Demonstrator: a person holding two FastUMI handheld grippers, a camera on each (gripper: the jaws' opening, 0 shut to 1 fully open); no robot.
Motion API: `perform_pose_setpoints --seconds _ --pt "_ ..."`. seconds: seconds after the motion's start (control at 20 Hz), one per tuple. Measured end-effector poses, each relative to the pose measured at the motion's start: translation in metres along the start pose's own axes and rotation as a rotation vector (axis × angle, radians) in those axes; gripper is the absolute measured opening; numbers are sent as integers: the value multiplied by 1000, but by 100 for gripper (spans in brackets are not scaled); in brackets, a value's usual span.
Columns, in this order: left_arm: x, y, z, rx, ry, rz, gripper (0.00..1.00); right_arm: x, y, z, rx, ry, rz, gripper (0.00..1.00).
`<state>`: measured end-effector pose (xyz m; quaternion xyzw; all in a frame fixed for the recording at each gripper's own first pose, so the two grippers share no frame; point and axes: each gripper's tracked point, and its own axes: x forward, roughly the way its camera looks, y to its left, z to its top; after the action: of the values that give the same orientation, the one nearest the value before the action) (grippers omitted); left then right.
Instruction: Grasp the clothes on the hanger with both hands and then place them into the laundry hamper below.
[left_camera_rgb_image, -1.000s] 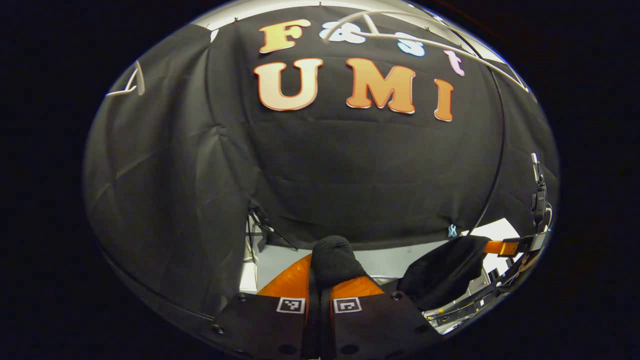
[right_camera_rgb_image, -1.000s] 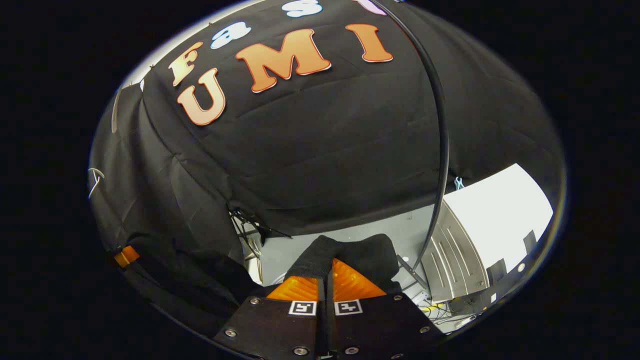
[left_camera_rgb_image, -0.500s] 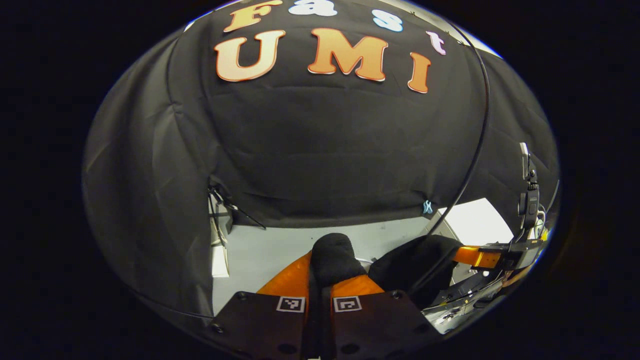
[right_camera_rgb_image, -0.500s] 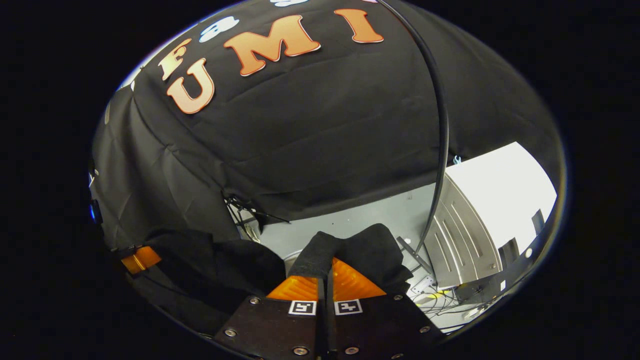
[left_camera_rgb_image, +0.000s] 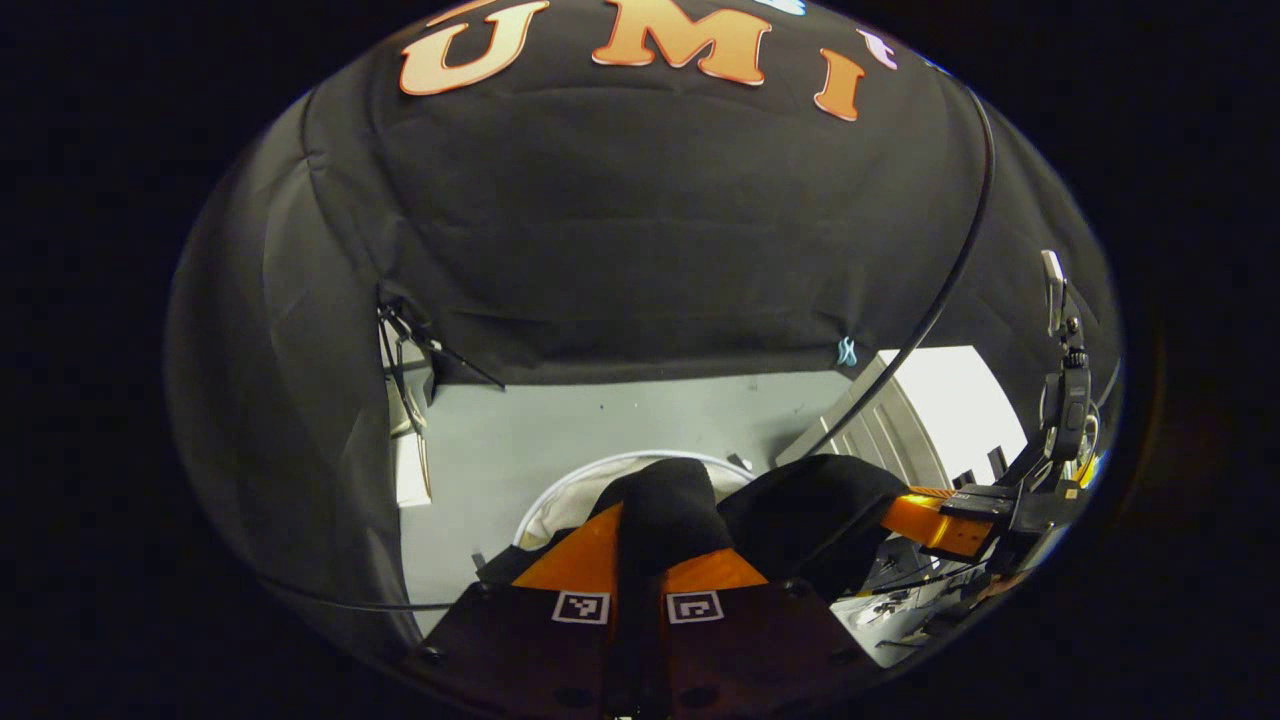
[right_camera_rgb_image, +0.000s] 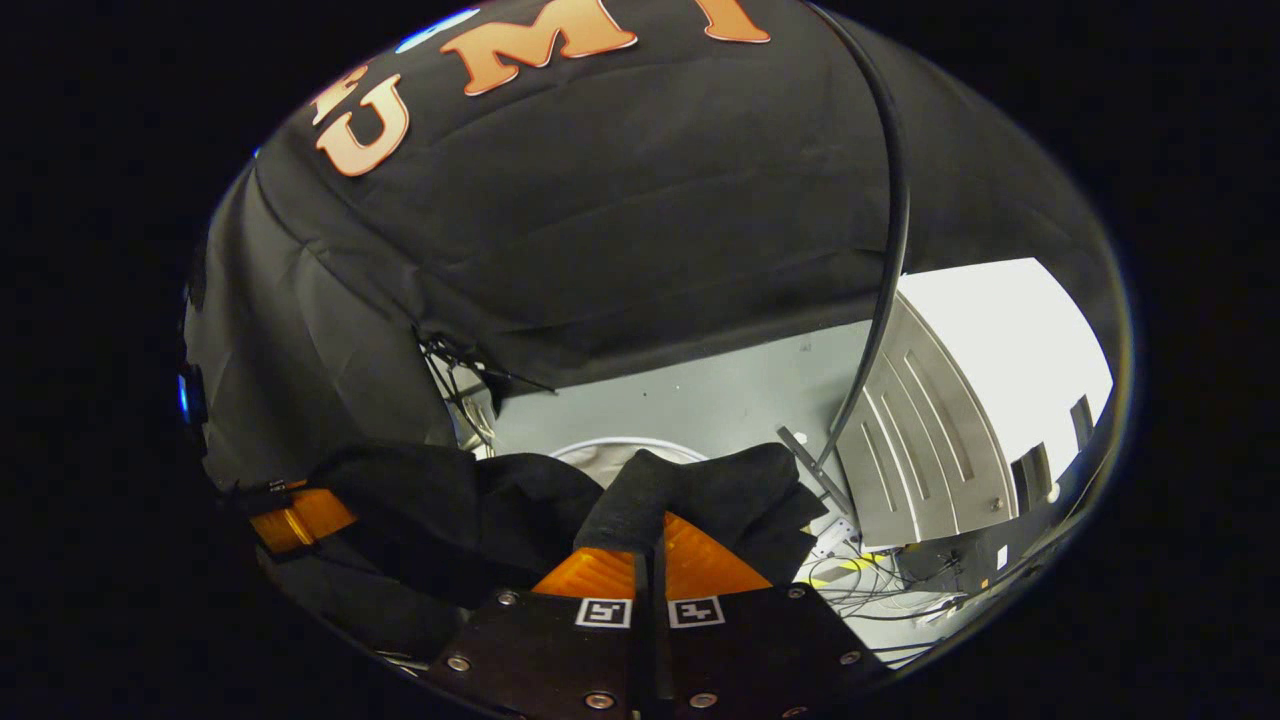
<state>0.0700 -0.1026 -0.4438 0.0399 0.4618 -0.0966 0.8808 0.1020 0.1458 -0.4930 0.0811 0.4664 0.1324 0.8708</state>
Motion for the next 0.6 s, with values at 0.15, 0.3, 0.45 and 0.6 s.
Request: perform_pose_setpoints --seconds 0.15,0.3,0.45,0.6 --pt "16 10 -20 8 68 23 7 15 -3 -17 -31 49 -26 0" --pt "30 14 -40 12 143 45 7 26 -4 -32 -52 100 -51 0" --pt "32 16 -50 13 184 61 12 36 -2 -43 -60 137 -67 2" --pt "32 24 -56 35 205 79 16 38 4 -55 -92 175 -47 6"
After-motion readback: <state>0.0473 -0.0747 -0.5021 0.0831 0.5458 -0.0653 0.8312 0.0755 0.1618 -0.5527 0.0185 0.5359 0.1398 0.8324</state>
